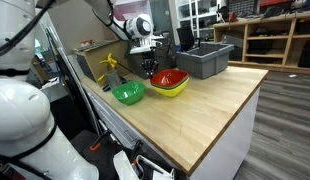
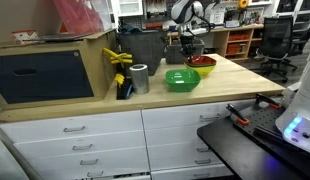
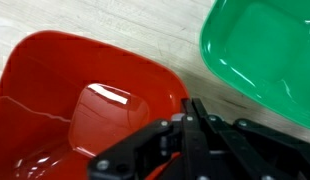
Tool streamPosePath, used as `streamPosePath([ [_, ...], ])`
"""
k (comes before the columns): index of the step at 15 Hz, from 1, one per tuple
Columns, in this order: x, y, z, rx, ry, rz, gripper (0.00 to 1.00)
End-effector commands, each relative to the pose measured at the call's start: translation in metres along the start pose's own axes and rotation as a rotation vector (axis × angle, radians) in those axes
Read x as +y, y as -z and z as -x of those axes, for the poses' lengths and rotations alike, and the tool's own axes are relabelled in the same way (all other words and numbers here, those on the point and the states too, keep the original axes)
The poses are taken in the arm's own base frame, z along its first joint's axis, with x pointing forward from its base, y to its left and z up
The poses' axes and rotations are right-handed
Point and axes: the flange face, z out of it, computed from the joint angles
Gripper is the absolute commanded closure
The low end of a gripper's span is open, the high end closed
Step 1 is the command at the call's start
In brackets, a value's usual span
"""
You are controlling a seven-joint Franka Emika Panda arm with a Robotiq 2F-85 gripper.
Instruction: Remove the orange bowl from the pile of stacked up bowls and put it on the table
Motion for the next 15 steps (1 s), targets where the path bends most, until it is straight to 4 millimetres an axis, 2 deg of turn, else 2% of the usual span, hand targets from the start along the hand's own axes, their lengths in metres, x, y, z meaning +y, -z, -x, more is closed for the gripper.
streamPosePath([
  [1,-0.018,0.023,0.009,0.013,0.017,0.005,0.99],
  [5,-0.038,0.043,0.016,0.032,0.065,0.084,0.99],
  [9,-0.055,0.059,0.025,0.046,0.116,0.237,0.99],
  [15,-0.067,0.074,0.033,0.073,0.153,0.349,0.99],
])
